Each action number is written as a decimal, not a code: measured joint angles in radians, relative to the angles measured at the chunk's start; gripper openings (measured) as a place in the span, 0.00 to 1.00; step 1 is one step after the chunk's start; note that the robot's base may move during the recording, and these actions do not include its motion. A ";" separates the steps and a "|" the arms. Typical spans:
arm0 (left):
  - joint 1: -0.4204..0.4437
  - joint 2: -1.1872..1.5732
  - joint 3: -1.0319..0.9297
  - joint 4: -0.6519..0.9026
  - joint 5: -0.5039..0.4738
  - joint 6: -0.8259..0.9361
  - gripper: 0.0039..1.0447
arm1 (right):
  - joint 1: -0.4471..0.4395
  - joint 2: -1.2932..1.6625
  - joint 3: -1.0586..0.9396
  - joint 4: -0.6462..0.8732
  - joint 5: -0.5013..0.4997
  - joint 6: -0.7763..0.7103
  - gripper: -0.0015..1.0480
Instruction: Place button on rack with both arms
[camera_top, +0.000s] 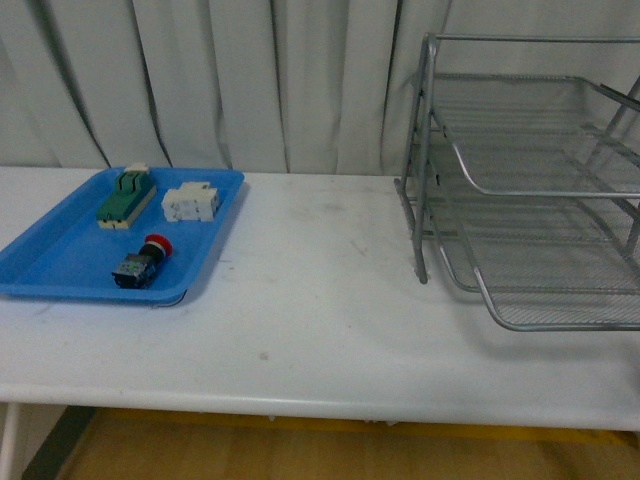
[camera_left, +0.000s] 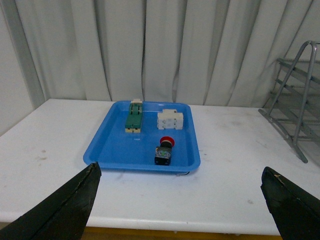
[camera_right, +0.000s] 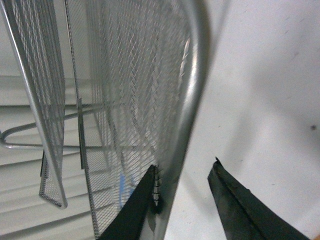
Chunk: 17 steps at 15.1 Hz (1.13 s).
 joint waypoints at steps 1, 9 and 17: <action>0.000 0.000 0.000 0.000 0.000 0.000 0.94 | -0.014 -0.008 -0.016 -0.005 0.000 -0.017 0.38; 0.000 0.000 0.000 0.000 0.000 0.000 0.94 | -0.072 -0.337 -0.264 -0.032 0.000 -0.112 0.94; 0.000 0.000 0.000 0.000 0.000 0.000 0.94 | -0.132 -1.554 -0.250 -0.914 -0.065 -0.886 0.60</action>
